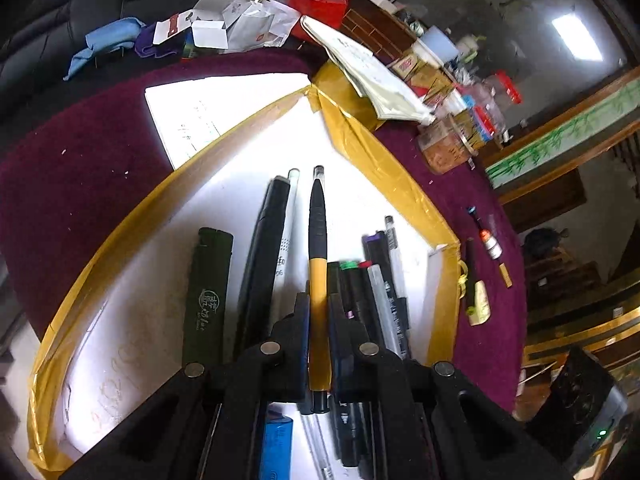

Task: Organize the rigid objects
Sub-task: 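Carry the yellow-barrel pen and white pen into the tray and open both tools, then move both tools to the table and grasp a black yellow-tipped marker with the right tool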

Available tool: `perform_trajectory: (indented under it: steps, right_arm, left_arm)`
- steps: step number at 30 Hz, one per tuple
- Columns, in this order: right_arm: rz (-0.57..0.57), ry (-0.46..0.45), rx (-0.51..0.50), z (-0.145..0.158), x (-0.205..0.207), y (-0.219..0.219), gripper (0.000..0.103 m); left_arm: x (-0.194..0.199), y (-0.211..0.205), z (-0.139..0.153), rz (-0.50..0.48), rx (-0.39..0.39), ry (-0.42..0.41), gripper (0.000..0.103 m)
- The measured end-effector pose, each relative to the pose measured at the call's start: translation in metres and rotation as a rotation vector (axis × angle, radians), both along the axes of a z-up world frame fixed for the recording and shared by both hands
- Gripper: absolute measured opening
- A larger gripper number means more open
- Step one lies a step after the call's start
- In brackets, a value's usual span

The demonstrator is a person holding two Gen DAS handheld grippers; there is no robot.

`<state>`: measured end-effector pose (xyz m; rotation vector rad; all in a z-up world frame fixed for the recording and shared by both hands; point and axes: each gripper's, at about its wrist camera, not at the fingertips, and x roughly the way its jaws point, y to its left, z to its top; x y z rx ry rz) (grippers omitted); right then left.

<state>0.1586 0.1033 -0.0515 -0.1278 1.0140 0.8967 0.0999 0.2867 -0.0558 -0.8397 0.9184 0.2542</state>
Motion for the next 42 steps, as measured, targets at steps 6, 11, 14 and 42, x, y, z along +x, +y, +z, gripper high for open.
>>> perform_trajectory:
  steps: [6,11,14,42]
  right_arm:
    - [-0.007,0.010,-0.022,-0.007,0.001,0.003,0.009]
    - [-0.018,0.034,-0.001,-0.001,0.002,-0.005,0.023]
    - [-0.025,0.002,0.050,0.017,-0.005,-0.027,0.028]
    - [-0.372,0.044,0.071,0.028,0.118,-0.137,0.041]
  left_arm:
    - [0.008,-0.004,-0.010,-0.027,0.038,0.088,0.011]
    - [0.006,-0.013,0.001,-0.045,0.088,0.062,0.040]
    - [-0.009,-0.025,0.021,-0.046,0.144,0.005,0.050]
    - [-0.073,-0.132,0.061,-0.226,0.206,-0.163,0.055]
